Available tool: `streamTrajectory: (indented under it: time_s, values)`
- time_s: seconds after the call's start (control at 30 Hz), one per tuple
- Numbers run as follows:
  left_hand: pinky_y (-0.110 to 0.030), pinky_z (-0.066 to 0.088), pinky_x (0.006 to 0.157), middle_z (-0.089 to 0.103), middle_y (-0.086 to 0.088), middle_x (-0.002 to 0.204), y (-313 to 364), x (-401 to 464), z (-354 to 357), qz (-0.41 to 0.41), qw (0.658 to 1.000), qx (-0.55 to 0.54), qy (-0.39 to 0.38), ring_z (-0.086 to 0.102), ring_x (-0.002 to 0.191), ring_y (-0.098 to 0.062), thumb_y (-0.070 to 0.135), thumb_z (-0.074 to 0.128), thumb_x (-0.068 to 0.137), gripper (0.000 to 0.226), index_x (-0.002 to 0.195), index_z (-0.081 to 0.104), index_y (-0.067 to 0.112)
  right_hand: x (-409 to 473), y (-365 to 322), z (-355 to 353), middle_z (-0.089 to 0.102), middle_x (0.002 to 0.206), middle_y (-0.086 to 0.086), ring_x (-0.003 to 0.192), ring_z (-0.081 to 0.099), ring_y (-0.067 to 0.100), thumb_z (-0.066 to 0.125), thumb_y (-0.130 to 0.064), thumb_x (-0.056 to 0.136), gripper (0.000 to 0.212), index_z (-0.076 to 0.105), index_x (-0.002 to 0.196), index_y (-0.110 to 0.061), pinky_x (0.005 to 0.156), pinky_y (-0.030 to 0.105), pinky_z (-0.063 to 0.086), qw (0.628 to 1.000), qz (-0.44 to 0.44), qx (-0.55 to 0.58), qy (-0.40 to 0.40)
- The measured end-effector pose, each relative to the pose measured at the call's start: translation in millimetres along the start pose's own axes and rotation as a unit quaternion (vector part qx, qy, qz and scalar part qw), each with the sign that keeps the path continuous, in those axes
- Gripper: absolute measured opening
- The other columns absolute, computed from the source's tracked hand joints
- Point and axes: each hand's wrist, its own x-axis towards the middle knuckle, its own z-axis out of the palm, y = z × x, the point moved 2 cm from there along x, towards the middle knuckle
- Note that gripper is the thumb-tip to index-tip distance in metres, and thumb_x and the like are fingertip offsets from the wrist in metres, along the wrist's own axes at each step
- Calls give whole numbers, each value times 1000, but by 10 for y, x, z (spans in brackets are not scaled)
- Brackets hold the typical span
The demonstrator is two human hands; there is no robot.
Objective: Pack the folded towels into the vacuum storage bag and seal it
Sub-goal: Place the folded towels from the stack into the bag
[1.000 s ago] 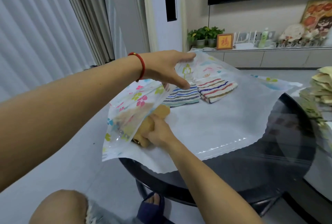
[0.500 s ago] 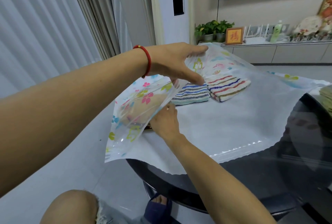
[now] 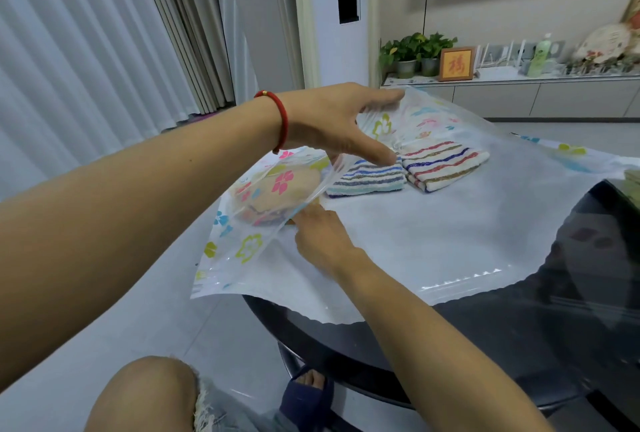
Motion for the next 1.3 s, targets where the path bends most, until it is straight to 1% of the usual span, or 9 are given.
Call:
streamTrajectory:
  time_s: [0.07,0.17,0.3,0.4,0.6,0.7,0.87,1.1,1.3]
  values:
    - [-47,46,106,32,17,157,-9,-6,18,-6,1000,-19,-2,31,143,-6,48,80,75,102,156,21,30,26,81,24,26,167,4,154,21,24,43,-13,98,60,34,157,-23,119,55,25,995,6,-13,-96]
    - [-35,37,115,31,18,158,-26,-8,31,-7,1000,-3,-3,29,143,-3,51,78,76,100,156,20,31,36,152,-80,12,172,2,158,7,23,36,-20,105,59,22,162,-23,125,58,14,994,28,-27,-106]
    - [-21,18,113,32,13,158,21,11,102,2,999,54,7,29,144,-5,54,73,80,96,156,20,29,-339,258,-349,30,168,3,153,27,24,42,-23,105,51,41,156,-28,125,56,18,994,5,-9,-110]
    - [-32,24,117,35,5,158,118,51,209,17,991,129,35,33,143,-17,54,71,81,90,155,27,28,-815,570,-724,42,162,0,145,40,22,48,-24,105,41,55,145,-29,121,45,32,997,-8,-26,-75]
    - [-52,40,106,41,-1,154,432,257,502,62,956,280,65,41,132,-31,59,70,76,87,149,40,23,-2159,1543,-1758,68,110,-4,94,67,23,56,-21,96,22,73,109,-24,81,38,55,989,109,-93,25]
    - [-53,47,98,31,7,159,579,392,663,89,942,316,74,39,128,-32,60,70,76,85,149,39,28,-2809,2103,-2172,69,93,-2,88,67,27,61,-19,92,19,71,109,-19,72,38,54,963,228,-91,114]
    - [-46,48,85,26,10,161,784,627,879,120,913,377,95,36,129,-31,62,68,74,79,145,42,38,-3503,2969,-2563,70,114,17,107,63,38,59,-17,92,24,75,110,-12,82,42,53,880,413,-113,205]
    - [-44,46,91,28,11,160,858,834,1051,121,931,336,72,38,131,-30,61,68,75,86,150,32,39,-3894,3703,-2724,38,147,26,135,37,48,64,-45,94,67,32,151,-29,111,57,31,759,636,-62,121]
    - [-39,37,111,41,2,155,876,886,967,118,964,228,71,42,137,-27,44,79,75,89,151,37,25,-3873,3768,-2928,46,134,24,127,43,44,80,-43,84,58,50,131,-28,105,51,39,772,621,-74,113]
